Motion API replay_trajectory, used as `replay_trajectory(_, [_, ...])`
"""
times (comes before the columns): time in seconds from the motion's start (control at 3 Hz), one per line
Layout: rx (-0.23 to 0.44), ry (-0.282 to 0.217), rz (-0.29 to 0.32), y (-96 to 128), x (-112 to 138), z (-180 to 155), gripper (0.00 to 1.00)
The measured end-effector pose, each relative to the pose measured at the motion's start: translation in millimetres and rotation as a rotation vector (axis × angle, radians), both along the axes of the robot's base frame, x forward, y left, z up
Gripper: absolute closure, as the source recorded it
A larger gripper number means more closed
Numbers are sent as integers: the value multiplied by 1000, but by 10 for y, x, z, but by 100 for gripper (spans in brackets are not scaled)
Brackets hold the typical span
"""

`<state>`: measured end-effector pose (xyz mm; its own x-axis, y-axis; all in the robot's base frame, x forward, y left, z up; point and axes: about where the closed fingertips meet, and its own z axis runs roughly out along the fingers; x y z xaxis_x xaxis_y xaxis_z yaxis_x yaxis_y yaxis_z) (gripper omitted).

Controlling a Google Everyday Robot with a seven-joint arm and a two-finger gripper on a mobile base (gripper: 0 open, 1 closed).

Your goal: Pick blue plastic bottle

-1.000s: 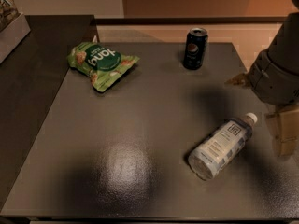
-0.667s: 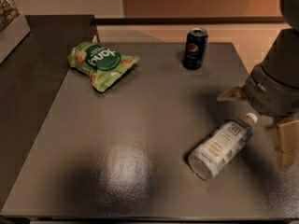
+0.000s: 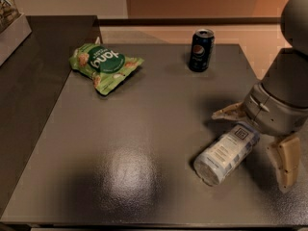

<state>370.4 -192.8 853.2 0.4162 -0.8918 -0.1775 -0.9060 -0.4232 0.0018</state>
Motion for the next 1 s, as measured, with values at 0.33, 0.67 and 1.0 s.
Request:
replay_trajectory(0.33, [36,-5,35,66,-33,-47,17])
replay_trajectory(0.67, [45,-14,60,108,-24,-65,40])
replay_trajectory(1.0, [51,-20,68,146,-13,-21,64])
